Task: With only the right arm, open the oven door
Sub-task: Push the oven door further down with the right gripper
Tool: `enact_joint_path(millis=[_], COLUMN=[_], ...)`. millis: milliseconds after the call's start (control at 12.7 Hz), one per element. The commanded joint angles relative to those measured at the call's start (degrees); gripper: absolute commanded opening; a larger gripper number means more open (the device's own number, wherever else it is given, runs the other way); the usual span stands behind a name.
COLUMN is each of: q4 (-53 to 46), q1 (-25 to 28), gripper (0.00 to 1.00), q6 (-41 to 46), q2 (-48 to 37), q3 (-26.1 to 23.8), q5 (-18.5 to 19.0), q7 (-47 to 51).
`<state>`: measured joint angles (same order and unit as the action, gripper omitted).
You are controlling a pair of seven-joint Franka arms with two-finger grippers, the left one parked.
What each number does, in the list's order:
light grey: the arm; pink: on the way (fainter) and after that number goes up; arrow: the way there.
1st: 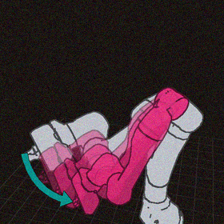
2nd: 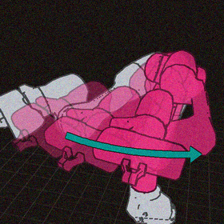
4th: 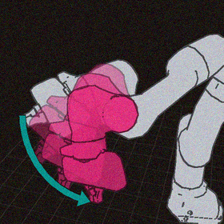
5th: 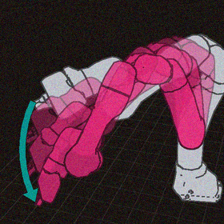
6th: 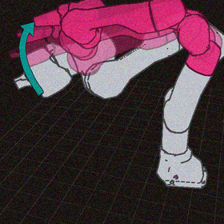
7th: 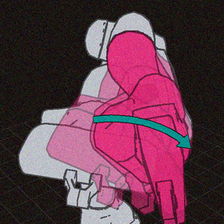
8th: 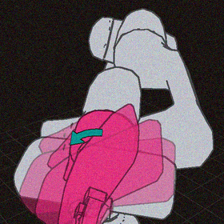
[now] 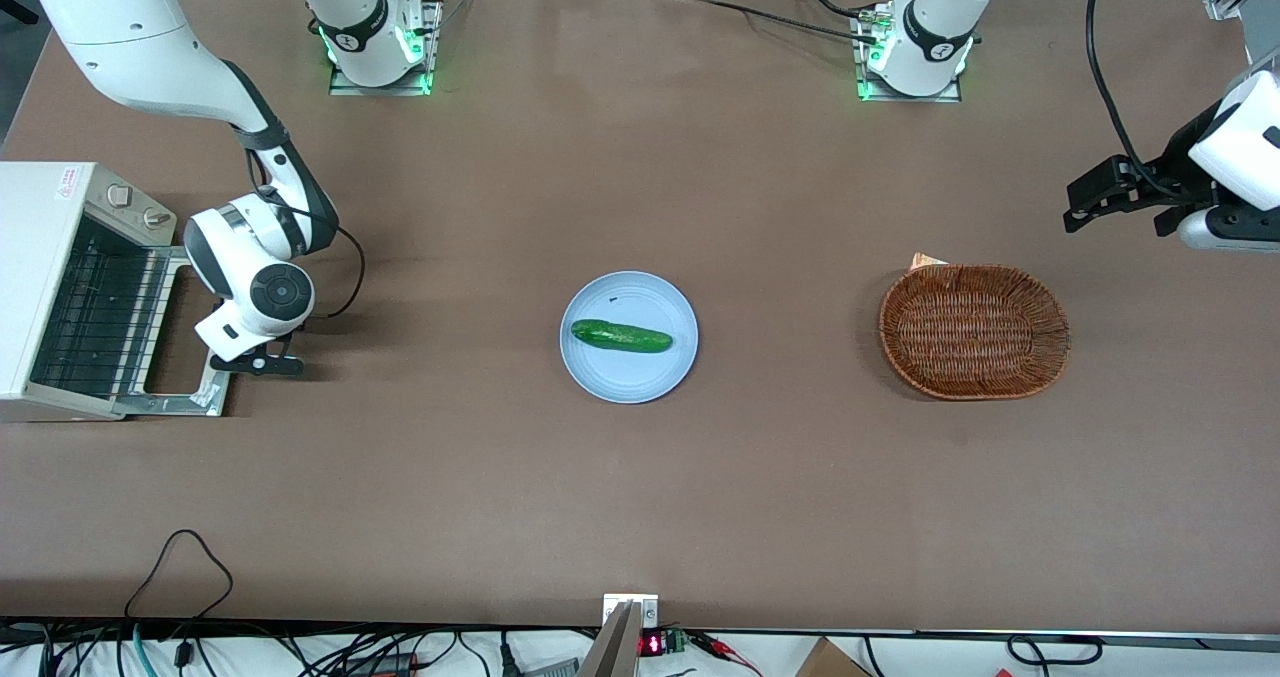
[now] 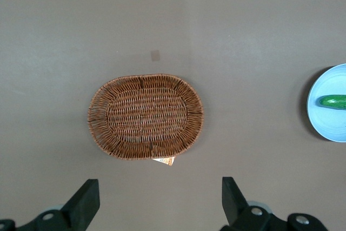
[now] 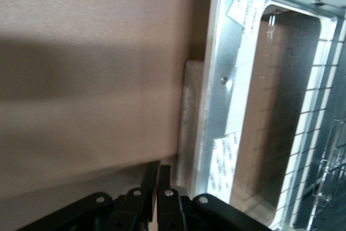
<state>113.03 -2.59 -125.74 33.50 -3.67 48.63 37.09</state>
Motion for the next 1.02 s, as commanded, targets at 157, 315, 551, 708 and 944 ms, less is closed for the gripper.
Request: enact_joint_path(millis=[157,315,551,708,944], q4=[-0.4,-1.0,-1.2,-3.3,-8.5], q1=[0.6,0.6,0.5,0.7,0.5], gripper=[0.07,0.09,0.78,0.86,0.98], q6=[0.1,0.5,3.0,9.0,17.3], q2=[-0.3,-1.3,-4.0,-5.5,-7.2], q3=[-1.7,-2.2,-3.9,-4.9,-6.3], q5=[-6.5,-8.7,-12.4,-15.6,-22.3], q7=[-0.4,-0.9,-1.6,-4.2,-8.4])
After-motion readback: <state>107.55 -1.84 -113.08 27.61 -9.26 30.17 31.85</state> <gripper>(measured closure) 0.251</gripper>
